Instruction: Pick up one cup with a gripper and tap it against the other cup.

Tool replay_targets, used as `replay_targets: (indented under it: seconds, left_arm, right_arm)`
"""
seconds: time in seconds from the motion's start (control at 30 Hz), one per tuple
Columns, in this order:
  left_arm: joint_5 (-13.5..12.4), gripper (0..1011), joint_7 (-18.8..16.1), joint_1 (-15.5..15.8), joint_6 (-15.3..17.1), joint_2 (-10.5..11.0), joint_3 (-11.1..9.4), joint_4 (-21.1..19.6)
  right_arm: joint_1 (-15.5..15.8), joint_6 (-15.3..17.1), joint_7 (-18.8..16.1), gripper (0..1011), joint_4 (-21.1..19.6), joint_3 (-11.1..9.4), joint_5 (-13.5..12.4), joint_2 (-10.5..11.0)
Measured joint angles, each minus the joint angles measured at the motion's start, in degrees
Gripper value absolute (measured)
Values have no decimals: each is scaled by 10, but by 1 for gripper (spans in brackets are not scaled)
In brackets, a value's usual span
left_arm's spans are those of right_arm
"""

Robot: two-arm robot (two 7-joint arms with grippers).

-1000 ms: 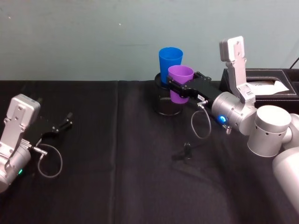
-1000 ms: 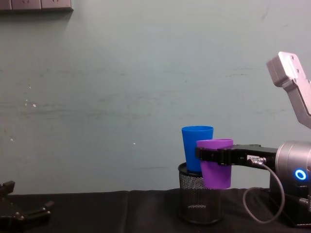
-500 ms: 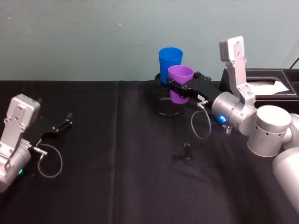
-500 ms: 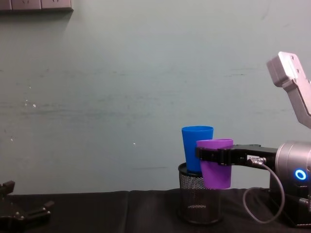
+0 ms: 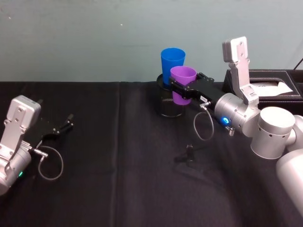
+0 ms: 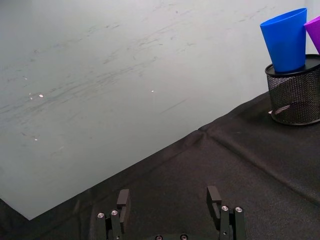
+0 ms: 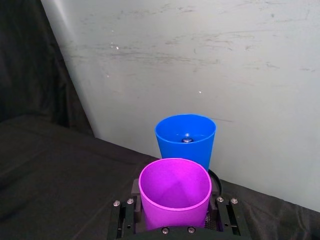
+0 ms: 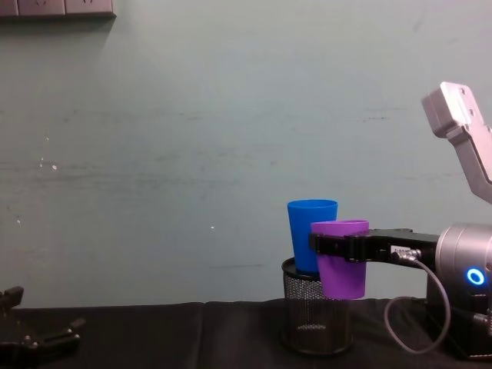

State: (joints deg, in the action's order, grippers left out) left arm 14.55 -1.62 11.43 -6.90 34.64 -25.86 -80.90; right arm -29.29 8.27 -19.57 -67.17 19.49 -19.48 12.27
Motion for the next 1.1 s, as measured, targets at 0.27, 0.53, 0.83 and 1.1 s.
replay_targets:
  seconds: [0.27,0.53,0.83,1.1]
  left_arm:
    - [0,1000,0,0,0,0,0,0]
    - [0,1000,0,0,0,0,0,0]
    - [0,1000,0,0,0,0,0,0]
    - [0,1000,0,0,0,0,0,0]
  right_arm:
    - [0,0,0,734,0,0,0,0]
    - [0,0,0,734,0,0,0,0]
    - [0,0,0,734,0,0,0,0]
    - [0,0,0,734,0,0,0,0]
